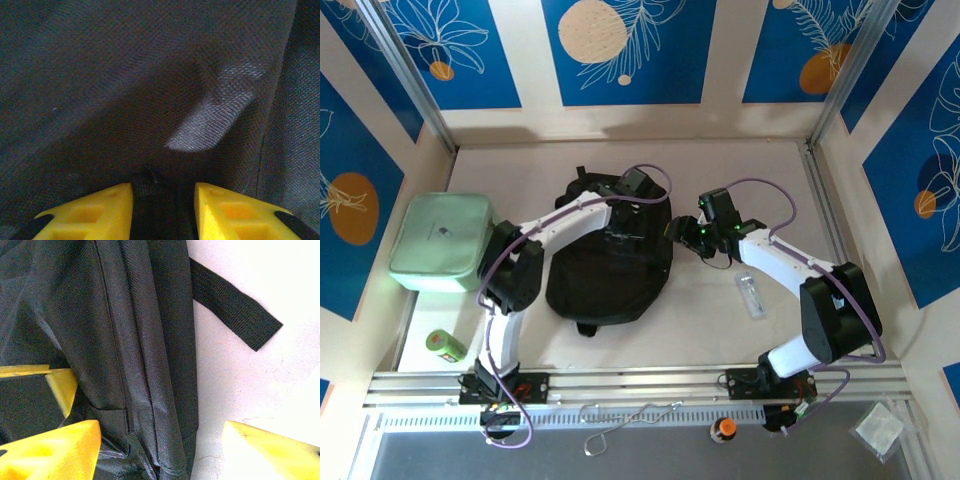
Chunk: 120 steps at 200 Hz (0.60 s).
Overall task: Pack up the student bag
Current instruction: Unzip the student bag at the center of the table.
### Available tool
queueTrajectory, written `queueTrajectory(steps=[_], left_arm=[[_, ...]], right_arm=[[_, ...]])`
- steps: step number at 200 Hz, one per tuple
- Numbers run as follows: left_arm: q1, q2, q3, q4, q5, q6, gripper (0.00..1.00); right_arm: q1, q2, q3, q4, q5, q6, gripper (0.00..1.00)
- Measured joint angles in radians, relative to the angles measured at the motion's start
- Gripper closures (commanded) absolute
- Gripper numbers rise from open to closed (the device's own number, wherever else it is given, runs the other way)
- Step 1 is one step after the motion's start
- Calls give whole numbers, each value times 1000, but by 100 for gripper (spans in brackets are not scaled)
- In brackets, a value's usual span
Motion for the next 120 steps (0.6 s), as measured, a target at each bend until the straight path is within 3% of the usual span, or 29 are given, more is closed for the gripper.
queueTrajectory(steps=[23,76,120], left_arm=[[-16,66,76,-53,-33,21,63],[-42,114,112,-79,-92,47,86],[-43,101,111,-74,-90,46,97]], right_arm=[[0,1,-3,8,-10,11,35],[0,6,-15,26,-26,31,35],[0,6,-37,29,-28,48,35]])
